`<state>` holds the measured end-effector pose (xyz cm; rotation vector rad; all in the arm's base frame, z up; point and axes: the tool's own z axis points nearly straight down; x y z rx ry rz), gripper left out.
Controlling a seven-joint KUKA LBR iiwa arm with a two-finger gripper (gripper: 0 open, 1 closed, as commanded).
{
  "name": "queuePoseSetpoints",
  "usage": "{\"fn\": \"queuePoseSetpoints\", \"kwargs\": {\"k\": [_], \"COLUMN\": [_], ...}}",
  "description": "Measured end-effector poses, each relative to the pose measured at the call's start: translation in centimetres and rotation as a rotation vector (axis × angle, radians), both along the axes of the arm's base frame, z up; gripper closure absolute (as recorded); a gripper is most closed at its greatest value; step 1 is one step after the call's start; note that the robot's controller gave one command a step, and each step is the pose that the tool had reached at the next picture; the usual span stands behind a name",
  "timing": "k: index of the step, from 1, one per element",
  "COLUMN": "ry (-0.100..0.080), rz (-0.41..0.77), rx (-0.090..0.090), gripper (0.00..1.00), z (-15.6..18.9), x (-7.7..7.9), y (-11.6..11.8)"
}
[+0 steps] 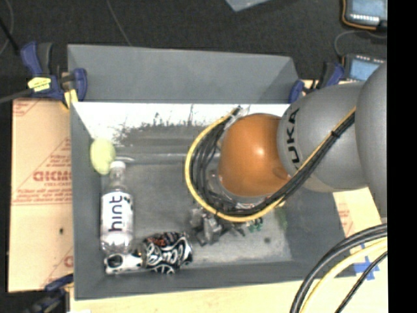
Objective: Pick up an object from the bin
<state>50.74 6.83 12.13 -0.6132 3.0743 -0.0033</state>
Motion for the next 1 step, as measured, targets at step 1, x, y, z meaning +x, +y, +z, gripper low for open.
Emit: {"fn": "queuePoseSetpoints", "kwargs": {"k": [1], "ry": [0.003], "rz": [0.000], "rx": [-0.001], "gripper": [1.00], "z": [1.46], "x": [-0.07], "y": [-0.02]}}
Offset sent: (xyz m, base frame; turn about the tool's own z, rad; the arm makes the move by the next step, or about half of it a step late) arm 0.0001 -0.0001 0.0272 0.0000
